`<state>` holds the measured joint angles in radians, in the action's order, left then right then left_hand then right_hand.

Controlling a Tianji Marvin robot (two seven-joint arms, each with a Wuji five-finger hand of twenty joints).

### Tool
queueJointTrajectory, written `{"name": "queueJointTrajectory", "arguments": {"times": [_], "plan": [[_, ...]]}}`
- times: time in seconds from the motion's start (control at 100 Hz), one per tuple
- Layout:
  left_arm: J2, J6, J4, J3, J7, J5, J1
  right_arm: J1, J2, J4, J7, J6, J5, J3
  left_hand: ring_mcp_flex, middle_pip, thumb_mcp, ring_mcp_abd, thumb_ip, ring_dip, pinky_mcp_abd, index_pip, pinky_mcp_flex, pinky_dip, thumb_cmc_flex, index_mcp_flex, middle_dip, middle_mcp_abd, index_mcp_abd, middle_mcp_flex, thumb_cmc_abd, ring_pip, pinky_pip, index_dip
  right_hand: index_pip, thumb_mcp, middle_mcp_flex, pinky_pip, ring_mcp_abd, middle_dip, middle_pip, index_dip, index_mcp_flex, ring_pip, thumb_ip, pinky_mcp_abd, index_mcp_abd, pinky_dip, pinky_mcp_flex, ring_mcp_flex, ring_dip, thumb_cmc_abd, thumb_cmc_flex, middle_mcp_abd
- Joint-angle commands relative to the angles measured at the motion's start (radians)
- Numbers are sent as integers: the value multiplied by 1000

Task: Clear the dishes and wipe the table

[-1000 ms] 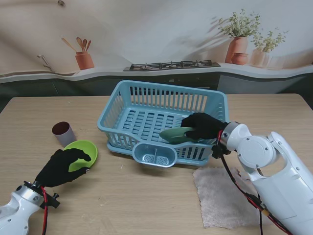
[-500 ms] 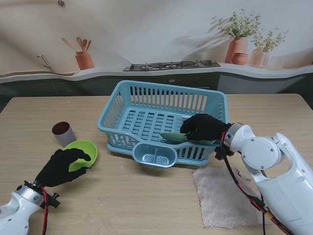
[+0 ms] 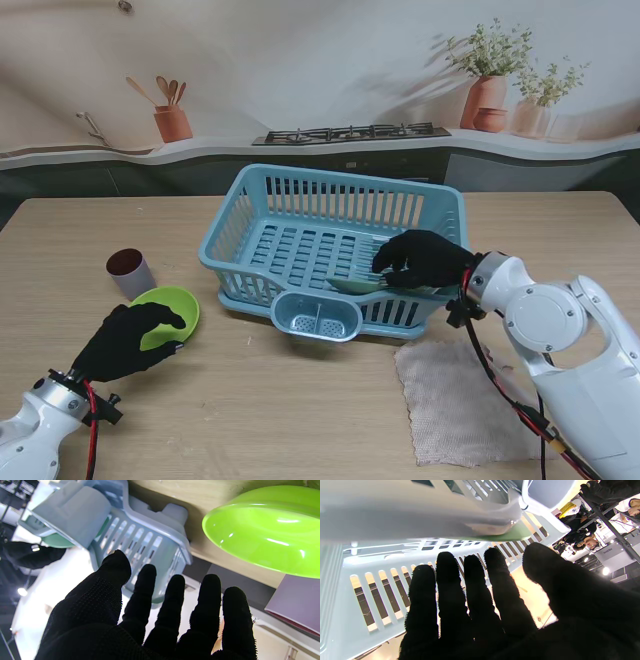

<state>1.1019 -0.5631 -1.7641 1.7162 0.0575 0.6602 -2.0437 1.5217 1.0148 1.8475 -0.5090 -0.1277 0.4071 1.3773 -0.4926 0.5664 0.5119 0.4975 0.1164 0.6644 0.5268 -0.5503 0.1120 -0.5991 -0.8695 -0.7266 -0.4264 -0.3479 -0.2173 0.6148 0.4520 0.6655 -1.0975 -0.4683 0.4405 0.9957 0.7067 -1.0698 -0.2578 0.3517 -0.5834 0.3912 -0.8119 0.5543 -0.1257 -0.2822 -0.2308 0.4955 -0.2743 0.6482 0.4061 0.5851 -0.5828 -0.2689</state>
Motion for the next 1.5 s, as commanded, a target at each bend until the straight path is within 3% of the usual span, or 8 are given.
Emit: {"name": "queueJointTrajectory", "arguments": {"times": [0.0,0.34,0.84,0.9,1.0,1.03,1.16,1.49], "plan": [[1,-1,-3,0,-13,-1,-2,11,-2,10,-8,-12,1,7,13,-8,-13,-20,1,-3,-17,6,-15,18,-45,7,21,36,25,-10,-27,-8,24,3,-11,15,-23,21,24,-7,12,10,5,-15,26,32,16,9,14,-21,-9,30,41,18],[2,-8,0,3,-3,2,-4,60,3,19,42,-100,12,73,13,-8,-14,-19,1,-3,-15,6,-15,18,-45,7,21,36,25,-11,-28,-8,24,3,-27,6,-56,33,48,-8,23,19,40,-40,27,69,35,11,30,-60,-20,21,61,40],[3,-12,-1,7,3,7,-8,142,26,-7,213,-288,84,210,12,-8,-15,-18,1,-3,-16,6,-14,18,-47,7,21,34,24,-12,-28,-7,25,3,74,-15,-54,-18,70,14,-47,57,74,28,24,95,63,23,6,-54,-5,-63,-19,62],[3,-12,-1,7,3,7,-8,151,29,-12,235,-305,96,226,13,-8,-15,-19,1,-3,-16,6,-14,18,-47,7,21,34,24,-10,-28,-8,25,3,131,-25,-54,-26,71,15,-56,-15,91,37,2,96,66,18,6,-54,-6,-68,-36,66],[3,-12,-1,7,3,9,-8,164,35,-24,275,-335,123,252,12,-8,-15,-18,1,-3,-16,6,-14,18,-48,7,21,34,23,-9,-28,-7,25,3,178,-44,-56,-33,74,18,-67,-53,109,46,-31,103,71,17,2,-52,-3,-77,-68,67],[3,-12,-1,8,3,9,-8,168,37,-28,288,-343,131,259,12,-8,-15,-18,1,-3,-16,6,-14,18,-48,6,21,32,24,-10,-28,-7,25,3,221,-53,-58,-36,75,18,-71,-99,121,50,-37,104,71,15,2,-54,-3,-83,-79,69],[3,-13,0,8,4,10,-8,184,45,-47,342,-371,165,286,13,-8,-16,-19,1,-3,-16,6,-14,18,-47,7,21,34,24,-11,-29,-8,25,3,265,-84,-61,-43,78,20,-81,-128,140,60,-52,108,75,14,1,-55,-1,-110,-97,70],[4,-14,0,8,8,13,-8,210,69,-119,493,-400,249,321,14,-7,-18,-18,0,-3,-16,6,-14,18,-48,6,21,33,24,-11,-30,-8,24,3,376,-249,-84,-48,86,20,-104,-210,197,76,-63,129,81,8,11,-77,-2,-264,-191,77]]}}
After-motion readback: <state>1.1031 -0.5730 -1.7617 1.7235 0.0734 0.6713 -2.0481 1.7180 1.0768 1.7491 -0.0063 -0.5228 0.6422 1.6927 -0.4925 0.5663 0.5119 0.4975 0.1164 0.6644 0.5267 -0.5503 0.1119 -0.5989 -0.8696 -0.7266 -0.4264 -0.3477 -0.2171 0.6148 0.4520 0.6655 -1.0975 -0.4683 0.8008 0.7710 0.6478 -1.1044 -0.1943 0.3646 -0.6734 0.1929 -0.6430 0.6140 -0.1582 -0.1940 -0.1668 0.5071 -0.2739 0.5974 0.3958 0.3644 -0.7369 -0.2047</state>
